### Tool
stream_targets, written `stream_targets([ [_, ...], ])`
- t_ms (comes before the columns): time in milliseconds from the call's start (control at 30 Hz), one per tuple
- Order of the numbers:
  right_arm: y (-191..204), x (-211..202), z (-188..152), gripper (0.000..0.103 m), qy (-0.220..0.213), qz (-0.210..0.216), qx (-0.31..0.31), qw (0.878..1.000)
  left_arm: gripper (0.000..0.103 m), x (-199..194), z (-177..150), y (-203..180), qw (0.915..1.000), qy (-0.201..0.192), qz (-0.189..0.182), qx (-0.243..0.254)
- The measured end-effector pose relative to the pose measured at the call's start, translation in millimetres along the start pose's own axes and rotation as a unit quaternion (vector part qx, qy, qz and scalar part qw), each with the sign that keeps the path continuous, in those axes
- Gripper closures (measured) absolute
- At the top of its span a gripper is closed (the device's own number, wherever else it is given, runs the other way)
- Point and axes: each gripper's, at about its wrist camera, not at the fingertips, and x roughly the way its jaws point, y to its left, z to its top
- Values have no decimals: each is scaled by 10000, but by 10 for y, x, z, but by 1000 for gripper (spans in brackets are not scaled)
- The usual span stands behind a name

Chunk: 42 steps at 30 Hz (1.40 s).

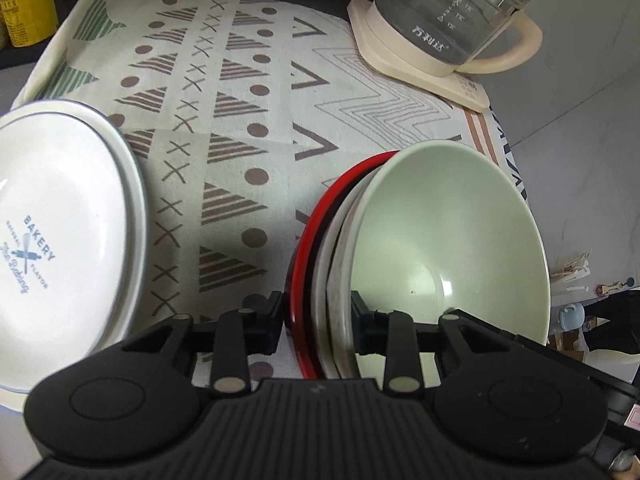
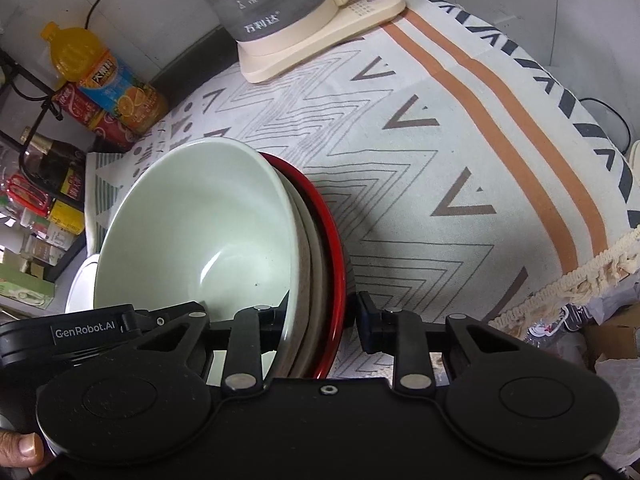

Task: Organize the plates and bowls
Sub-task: 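Lift the bowl stack with both tools and carry it over the plate stack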

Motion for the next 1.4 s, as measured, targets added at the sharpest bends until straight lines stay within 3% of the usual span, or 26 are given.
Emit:
stream_targets([
  [633, 807, -142, 284, 75, -149, 536, -760, 9956, 72, -811, 272, 562, 9951, -779, 188, -584],
  [1100, 1723, -16, 231, 75, 66, 1020, -1492, 9835, 72, -1350, 200, 1355, 9817, -1261, 428, -1362],
  [1400, 2192, 151, 99, 75, 348, 1111, -1927, 9743, 72, -1432, 96, 1749, 9746, -1278, 529, -1760],
])
